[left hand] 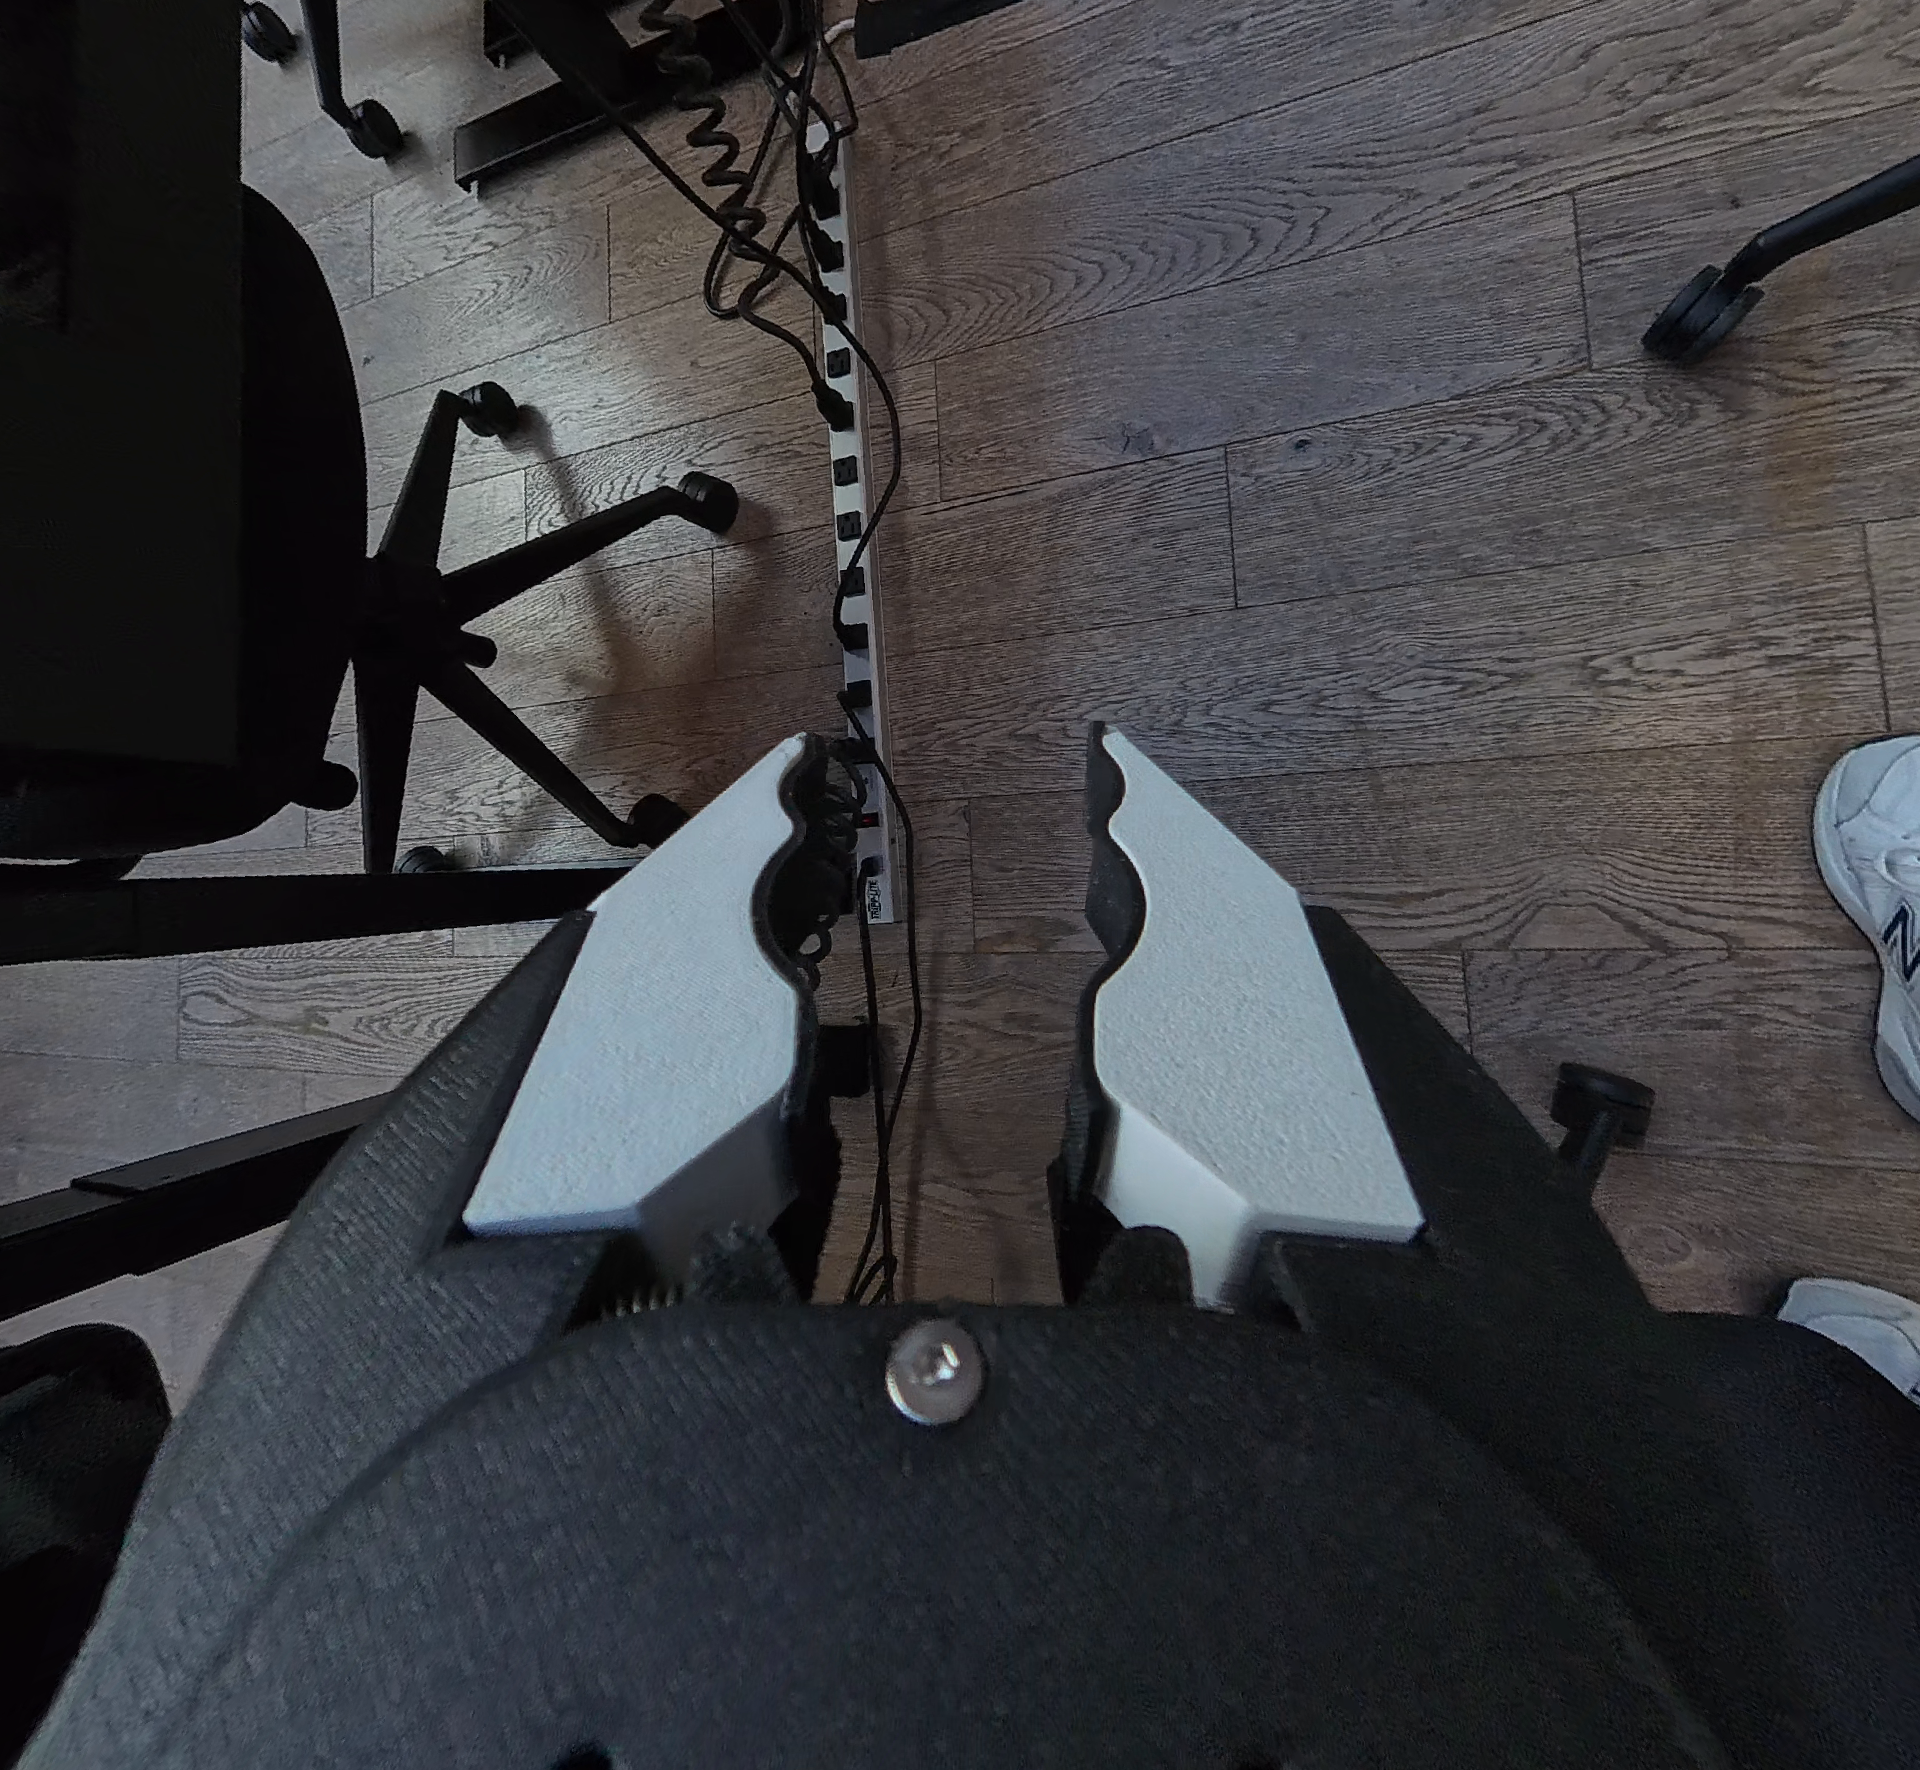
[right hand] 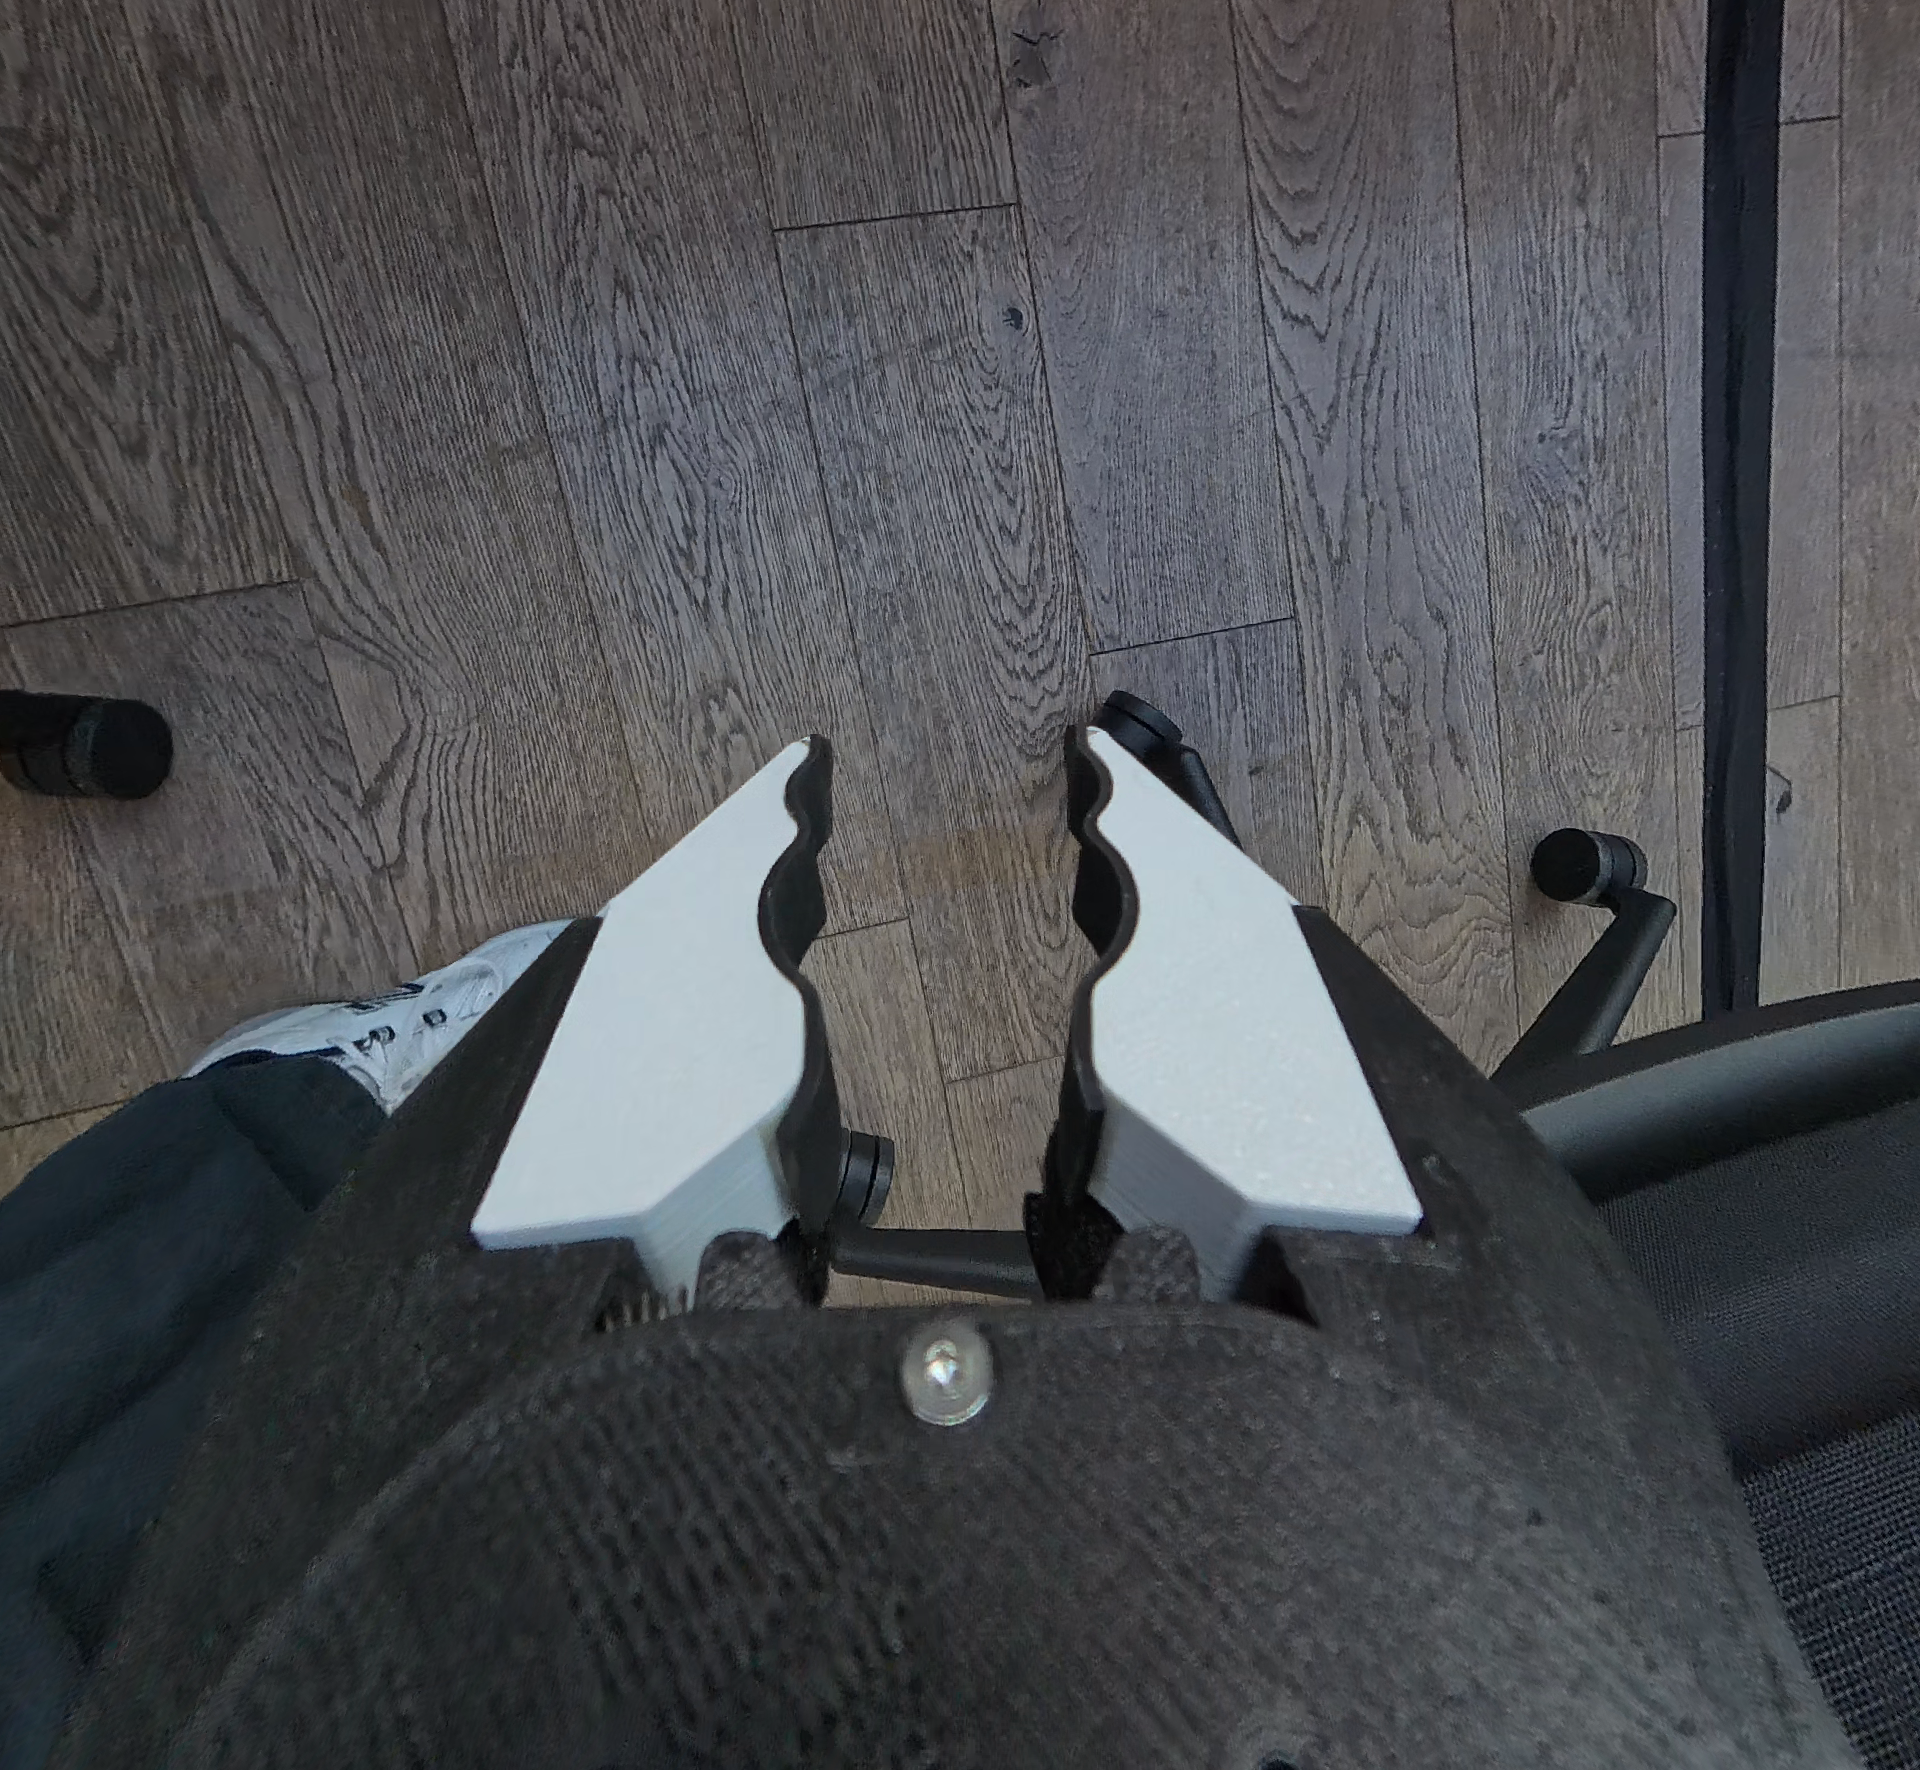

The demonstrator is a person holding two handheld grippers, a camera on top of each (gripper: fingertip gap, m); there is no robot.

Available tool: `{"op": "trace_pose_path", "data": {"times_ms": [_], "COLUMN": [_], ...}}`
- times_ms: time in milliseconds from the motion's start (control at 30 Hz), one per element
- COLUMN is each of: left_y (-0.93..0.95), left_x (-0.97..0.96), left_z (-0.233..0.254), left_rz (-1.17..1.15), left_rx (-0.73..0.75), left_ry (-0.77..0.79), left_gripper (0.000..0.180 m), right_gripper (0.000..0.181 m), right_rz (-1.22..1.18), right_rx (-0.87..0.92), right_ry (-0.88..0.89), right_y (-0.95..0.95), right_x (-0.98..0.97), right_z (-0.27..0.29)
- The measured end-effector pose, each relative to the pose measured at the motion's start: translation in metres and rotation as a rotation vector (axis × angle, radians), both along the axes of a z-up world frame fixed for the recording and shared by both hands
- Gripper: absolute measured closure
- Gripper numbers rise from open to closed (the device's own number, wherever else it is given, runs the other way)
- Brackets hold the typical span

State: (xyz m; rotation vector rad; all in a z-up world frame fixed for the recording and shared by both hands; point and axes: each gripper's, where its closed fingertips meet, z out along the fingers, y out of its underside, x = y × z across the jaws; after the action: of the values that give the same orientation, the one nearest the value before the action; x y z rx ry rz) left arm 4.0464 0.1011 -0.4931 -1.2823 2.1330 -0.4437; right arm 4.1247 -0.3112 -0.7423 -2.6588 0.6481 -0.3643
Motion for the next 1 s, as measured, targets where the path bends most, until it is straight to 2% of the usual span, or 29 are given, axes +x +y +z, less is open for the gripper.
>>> {"op": "trace_pose_path", "data": {"times_ms": [167,367,500,767,1000], "left_y": [0.012,0.028,0.028,0.009,-0.023], "left_x": [0.004,0.006,0.007,0.005,0.001], "left_z": [0.002,0.005,0.007,0.008,0.023], "left_rz": [0.013,0.054,0.059,0.112,0.128], "left_rx": [0.02,-0.023,-0.063,-0.229,-0.301], "left_ry": [-0.021,-0.036,-0.045,-0.042,-0.119], "left_gripper": [0.132,0.131,0.131,0.13,0.134], "right_gripper": [0.137,0.137,0.137,0.136,0.137], "right_rz": [-0.093,-0.13,-0.163,-0.022,0.097], "right_rx": [0.013,-0.002,0.07,0.276,0.355], "right_ry": [-0.022,-0.056,-0.094,-0.143,-0.124], "right_y": [0.005,0.007,0.035,0.158,0.21], "right_x": [0.032,0.052,0.08,0.11,0.086], "right_z": [-0.002,-0.01,-0.008,-0.016,-0.012]}}
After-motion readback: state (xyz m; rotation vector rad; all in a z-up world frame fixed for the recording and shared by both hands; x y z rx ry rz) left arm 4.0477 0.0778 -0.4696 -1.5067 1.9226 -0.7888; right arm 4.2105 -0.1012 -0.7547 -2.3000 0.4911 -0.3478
